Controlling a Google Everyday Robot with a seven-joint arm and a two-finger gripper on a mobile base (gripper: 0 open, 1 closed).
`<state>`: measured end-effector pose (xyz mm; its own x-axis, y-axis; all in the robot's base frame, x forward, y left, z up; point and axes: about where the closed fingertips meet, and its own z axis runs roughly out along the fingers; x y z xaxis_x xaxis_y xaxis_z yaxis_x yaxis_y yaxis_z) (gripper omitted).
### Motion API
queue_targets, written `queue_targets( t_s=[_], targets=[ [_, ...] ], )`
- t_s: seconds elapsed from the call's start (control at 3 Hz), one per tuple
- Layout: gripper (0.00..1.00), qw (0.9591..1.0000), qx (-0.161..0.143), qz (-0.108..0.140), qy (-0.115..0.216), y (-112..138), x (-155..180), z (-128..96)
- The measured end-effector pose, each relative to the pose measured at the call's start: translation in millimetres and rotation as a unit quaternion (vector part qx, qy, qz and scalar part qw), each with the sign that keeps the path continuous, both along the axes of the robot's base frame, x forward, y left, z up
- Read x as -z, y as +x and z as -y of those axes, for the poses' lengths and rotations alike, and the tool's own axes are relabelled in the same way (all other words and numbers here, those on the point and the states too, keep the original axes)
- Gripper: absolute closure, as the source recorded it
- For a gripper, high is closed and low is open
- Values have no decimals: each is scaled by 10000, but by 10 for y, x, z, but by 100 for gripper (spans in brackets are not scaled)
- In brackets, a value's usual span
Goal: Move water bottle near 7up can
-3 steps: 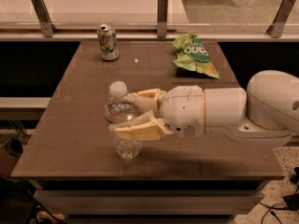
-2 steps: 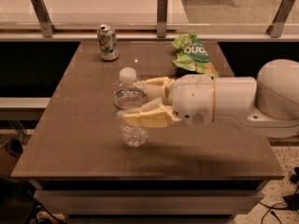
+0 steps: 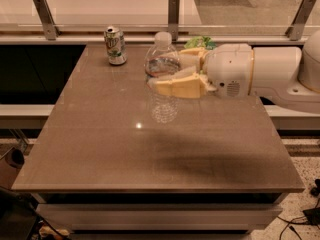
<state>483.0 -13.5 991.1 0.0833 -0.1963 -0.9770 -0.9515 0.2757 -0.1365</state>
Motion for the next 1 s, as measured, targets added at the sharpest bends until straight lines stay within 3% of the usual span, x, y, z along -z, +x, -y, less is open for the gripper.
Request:
queue_targets(
  t_s=[0.33,1.0],
  targets=[
    [100,9996,275,-14,29,389,-214,198],
    [100,9946,1026,108,-111,1230,-501,318]
  ],
)
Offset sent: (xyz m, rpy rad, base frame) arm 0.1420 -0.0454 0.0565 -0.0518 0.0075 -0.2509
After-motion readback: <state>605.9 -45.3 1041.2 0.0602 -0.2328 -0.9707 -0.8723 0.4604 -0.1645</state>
